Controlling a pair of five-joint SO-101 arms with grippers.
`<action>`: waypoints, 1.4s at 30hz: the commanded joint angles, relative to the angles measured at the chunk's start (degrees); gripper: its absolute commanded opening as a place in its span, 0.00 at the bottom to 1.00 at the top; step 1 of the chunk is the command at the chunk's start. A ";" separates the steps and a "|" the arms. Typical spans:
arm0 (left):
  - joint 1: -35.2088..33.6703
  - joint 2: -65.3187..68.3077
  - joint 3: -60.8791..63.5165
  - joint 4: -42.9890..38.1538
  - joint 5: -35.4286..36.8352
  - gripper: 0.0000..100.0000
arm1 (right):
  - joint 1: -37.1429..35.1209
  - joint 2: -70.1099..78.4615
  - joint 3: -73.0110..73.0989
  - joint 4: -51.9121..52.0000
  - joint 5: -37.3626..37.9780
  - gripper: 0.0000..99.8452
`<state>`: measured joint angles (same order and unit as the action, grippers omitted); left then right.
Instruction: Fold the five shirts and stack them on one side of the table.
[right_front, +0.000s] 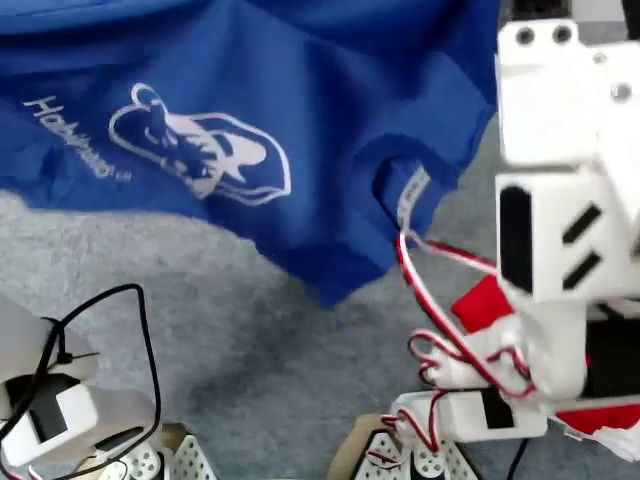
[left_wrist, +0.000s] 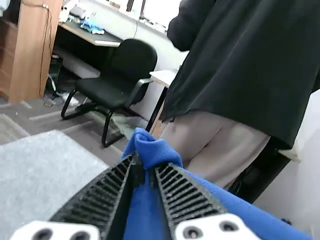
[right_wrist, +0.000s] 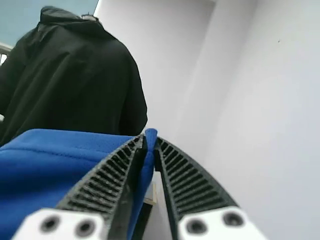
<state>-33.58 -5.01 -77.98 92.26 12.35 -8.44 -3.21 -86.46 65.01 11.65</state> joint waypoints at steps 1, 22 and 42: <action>-0.44 -0.57 1.58 3.34 -0.53 0.02 | -3.47 -2.68 0.22 -0.09 0.70 0.00; 0.35 -21.14 17.32 8.62 -5.80 0.02 | -11.56 -16.75 0.22 6.15 3.08 0.00; 6.15 -36.53 76.48 -17.05 -5.80 0.02 | -11.12 -16.13 50.77 -7.65 3.69 0.00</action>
<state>-28.04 -42.11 -14.07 89.54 6.64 -19.52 -22.02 -45.23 64.92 15.25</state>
